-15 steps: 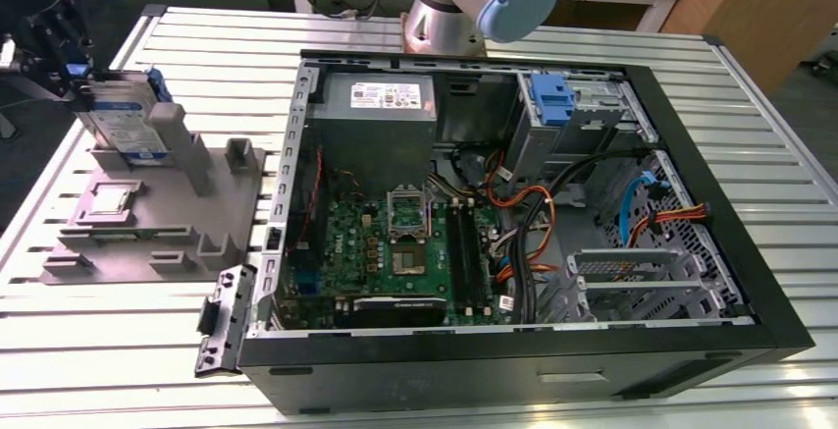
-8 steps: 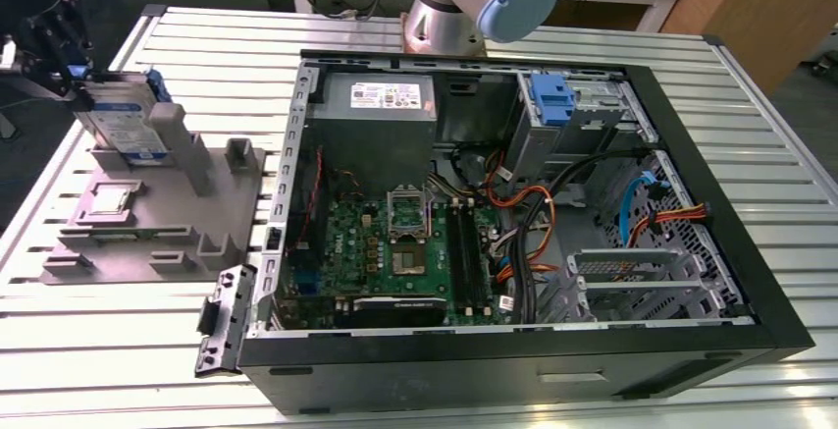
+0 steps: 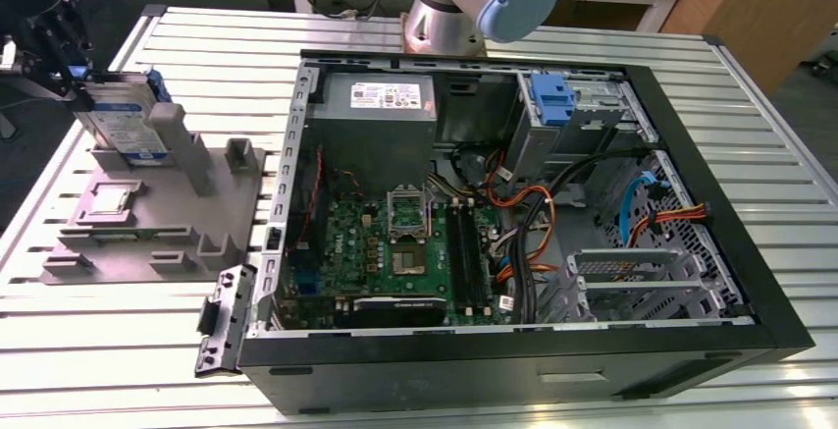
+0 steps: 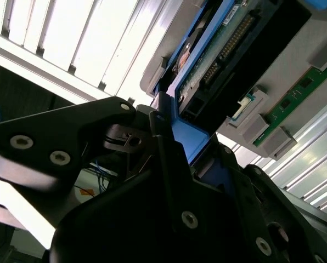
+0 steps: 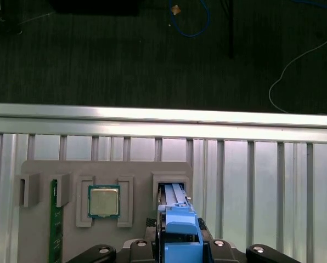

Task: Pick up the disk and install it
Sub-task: 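Pick up the disk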

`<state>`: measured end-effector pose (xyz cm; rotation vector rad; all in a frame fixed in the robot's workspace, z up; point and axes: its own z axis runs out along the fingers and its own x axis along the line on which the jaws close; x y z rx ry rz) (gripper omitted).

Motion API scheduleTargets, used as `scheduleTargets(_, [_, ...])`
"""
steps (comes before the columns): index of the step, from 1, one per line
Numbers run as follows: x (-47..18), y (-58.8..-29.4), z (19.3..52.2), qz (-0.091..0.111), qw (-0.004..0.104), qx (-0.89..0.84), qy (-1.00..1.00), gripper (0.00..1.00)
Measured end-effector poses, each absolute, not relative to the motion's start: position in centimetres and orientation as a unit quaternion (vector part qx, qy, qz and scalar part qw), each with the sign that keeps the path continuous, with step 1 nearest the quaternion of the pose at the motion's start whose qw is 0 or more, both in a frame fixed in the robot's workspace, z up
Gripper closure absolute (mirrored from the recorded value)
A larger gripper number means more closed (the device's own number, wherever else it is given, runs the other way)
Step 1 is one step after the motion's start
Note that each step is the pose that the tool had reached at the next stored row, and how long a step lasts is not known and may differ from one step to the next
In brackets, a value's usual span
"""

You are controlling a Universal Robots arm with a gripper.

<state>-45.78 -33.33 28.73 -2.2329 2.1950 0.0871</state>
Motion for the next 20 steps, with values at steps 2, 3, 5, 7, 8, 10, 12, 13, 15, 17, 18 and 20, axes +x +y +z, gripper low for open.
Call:
scheduleTargets(2, [-45.8, -33.3, 28.7, 0.028, 0.005, -0.713, 0.701, 0.63])
scheduleTargets(3, [-45.8, -33.3, 28.7, 0.028, 0.005, -0.713, 0.701, 0.63])
scheduleTargets(5, [-45.8, -33.3, 28.7, 0.028, 0.005, -0.713, 0.701, 0.63])
scheduleTargets(7, [-45.8, -33.3, 28.7, 0.028, 0.005, -0.713, 0.701, 0.63])
scheduleTargets(8, [-45.8, -33.3, 28.7, 0.028, 0.005, -0.713, 0.701, 0.63])
scheduleTargets(10, [-45.8, -33.3, 28.8, 0.028, 0.005, -0.713, 0.701, 0.63])
scheduleTargets(12, [-45.8, -33.3, 28.9, 0.028, 0.005, -0.713, 0.701, 0.63])
scheduleTargets(13, [-45.8, -33.3, 29.0, 0.028, 0.005, -0.713, 0.701, 0.63])
scheduleTargets(15, [-45.8, -33.3, 29.2, 0.028, 0.005, -0.713, 0.701, 0.63])
scheduleTargets(17, [-45.8, -33.3, 29.4, 0.028, 0.005, -0.713, 0.701, 0.63])
scheduleTargets(18, [-45.8, -33.3, 29.5, 0.028, 0.005, -0.713, 0.701, 0.63])
scheduleTargets(20, [-45.8, -33.3, 29.8, 0.028, 0.005, -0.713, 0.701, 0.63])
